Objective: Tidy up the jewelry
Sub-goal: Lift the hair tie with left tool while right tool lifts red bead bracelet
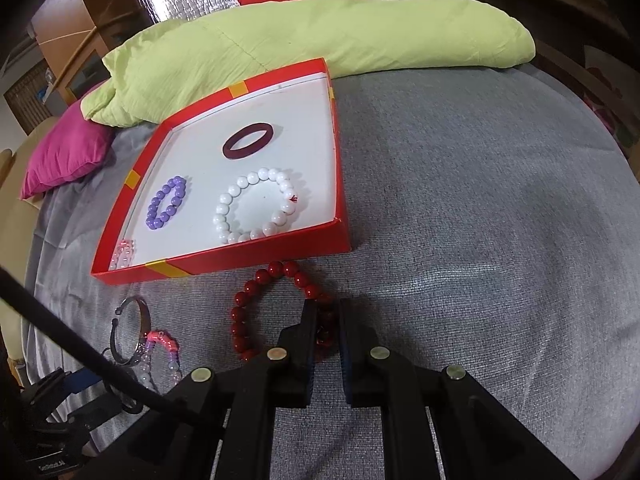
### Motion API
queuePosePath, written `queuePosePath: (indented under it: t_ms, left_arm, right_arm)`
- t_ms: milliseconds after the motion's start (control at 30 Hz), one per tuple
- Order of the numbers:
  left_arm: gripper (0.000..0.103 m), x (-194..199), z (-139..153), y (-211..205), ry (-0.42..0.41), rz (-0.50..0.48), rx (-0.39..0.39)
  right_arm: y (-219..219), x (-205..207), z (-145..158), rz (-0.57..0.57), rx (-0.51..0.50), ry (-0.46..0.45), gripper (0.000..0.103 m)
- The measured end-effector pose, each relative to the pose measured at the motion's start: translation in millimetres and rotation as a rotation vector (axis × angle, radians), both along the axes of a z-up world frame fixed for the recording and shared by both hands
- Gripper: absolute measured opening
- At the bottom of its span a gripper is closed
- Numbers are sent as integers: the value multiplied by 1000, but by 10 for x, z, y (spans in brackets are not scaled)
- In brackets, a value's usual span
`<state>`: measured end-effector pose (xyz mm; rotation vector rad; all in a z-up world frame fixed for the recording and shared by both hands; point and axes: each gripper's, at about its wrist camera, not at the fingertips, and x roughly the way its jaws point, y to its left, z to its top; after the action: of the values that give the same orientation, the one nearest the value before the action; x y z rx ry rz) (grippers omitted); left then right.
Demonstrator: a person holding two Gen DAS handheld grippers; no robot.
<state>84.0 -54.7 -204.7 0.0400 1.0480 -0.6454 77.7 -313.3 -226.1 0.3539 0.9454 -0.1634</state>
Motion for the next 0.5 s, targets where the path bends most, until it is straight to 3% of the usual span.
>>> queuePosePath:
  t_ms: [33,100,200,367,400,500]
  left_arm:
    - [60,-11,-1,-21,-18,-6,7]
    - [40,-19,-16,-66,-44,-19,37]
    - [24,13,-32,-50,-67,-18,76]
    - [16,58,-23,39,-62,-18,68]
    - [9,60,-22,46,-66,-18,73]
    - [8,71,-7,121,-78,-13,84]
  right_arm:
    - [1,1,-1,2,-1,0,11]
    - [0,0,-1,4,-1,-1,11]
    - [-3,-7,0,8,0,-3,11]
    - [-22,-16,1,13,12,-5,11]
    - [-24,-16,2,12,15,-4,11]
    - [-36,-25,15,11,28,-8,11]
